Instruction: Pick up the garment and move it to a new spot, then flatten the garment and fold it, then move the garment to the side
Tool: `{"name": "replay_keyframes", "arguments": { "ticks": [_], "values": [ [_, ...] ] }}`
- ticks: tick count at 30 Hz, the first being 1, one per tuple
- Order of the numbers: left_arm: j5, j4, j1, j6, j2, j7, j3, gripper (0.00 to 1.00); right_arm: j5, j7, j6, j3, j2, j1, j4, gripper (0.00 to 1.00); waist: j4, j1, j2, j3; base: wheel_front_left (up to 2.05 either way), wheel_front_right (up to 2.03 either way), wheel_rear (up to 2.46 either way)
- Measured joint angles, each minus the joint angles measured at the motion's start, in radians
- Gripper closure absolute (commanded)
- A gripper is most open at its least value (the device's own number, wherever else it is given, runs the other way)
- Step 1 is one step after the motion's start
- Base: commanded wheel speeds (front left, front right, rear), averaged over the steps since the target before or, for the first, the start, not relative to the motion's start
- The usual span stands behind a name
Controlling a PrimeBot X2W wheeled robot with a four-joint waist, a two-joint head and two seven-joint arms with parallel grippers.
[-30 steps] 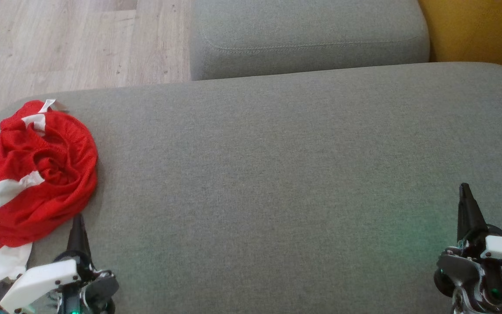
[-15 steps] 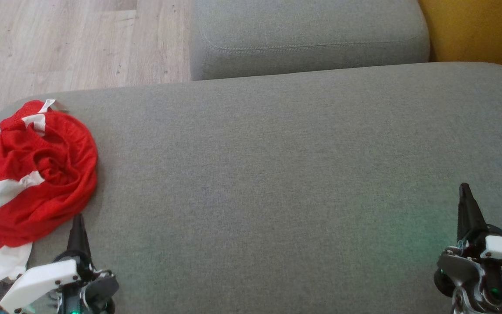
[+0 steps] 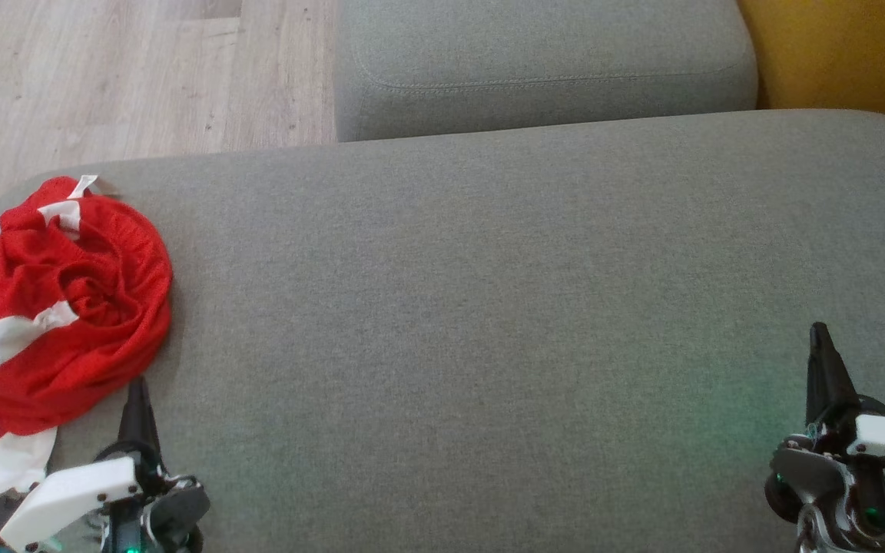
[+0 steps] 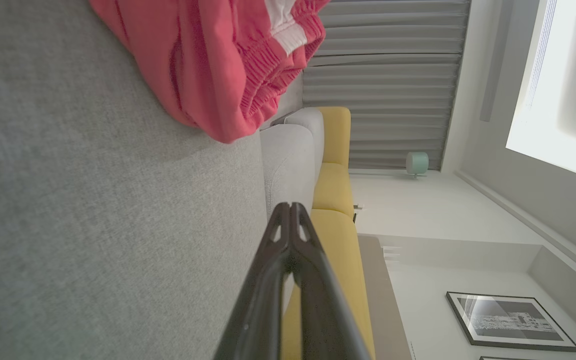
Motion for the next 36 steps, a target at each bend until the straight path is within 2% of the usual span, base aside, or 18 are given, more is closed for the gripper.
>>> {"name": "replay_keyframes", "arguments": {
  "ticks": [12, 13, 16, 17, 18, 25, 30, 36],
  "values": [
    [0.0, 0.0, 0.0, 0.0, 0.0, 0.0, 0.0, 1.0, 0.0, 0.0, 0.0, 0.0, 0.0, 0.0, 0.0, 1.0, 0.0, 0.0, 0.0, 0.0, 0.0, 0.0, 0.0],
    [0.0, 0.009, 0.002, 0.001, 0.0, -0.001, -0.001, 0.0, 0.0, 0.0, 0.0, 0.001, 0.0, 0.003, 0.009, 0.0, 0.0, 0.0, 0.0, 0.0, 0.0, 0.0, 0.0],
    [0.0, 0.056, 0.03, 0.001, -0.003, -0.001, -0.005, 0.0, 0.0, 0.0, 0.0, 0.003, 0.005, 0.033, 0.059, 0.0, 0.0, 0.0, 0.0, 0.0, 0.0, 0.0, 0.0],
    [0.0, 0.073, 0.044, 0.001, -0.005, -0.001, -0.007, 1.0, 0.0, 0.0, 0.0, 0.003, 0.007, 0.048, 0.078, 1.0, 0.0, 0.0, 0.0, 0.0, 0.0, 0.0, 0.0],
    [0.0, 0.09, 0.059, 0.001, -0.007, -0.001, -0.008, 0.0, 0.0, 0.0, 0.0, 0.004, 0.008, 0.062, 0.095, 0.0, 0.0, 0.0, 0.0, 0.0, 0.0, 0.0, 0.0],
    [0.019, 0.097, 0.081, 0.001, -0.01, -0.016, -0.018, 0.0, -0.009, -0.014, 0.0, 0.027, 0.01, 0.082, 0.103, 0.0, 0.0, 0.0, 0.0, -0.001, 0.0, 0.0, 0.0],
    [0.067, 0.087, 0.08, 0.002, -0.01, -0.029, -0.025, 0.0, -0.054, -0.029, 0.0, 0.037, 0.01, 0.081, 0.095, 0.0, 0.001, 0.0, 0.0, -0.001, 0.0, 0.0, 0.0],
    [0.157, 0.059, 0.08, 0.026, -0.01, -0.048, -0.045, 0.0, -0.143, -0.048, 0.0, 0.048, 0.01, 0.081, 0.077, 0.0, 0.002, 0.0, 0.0, -0.001, 0.0, 0.0, 0.0]
  ]
}}
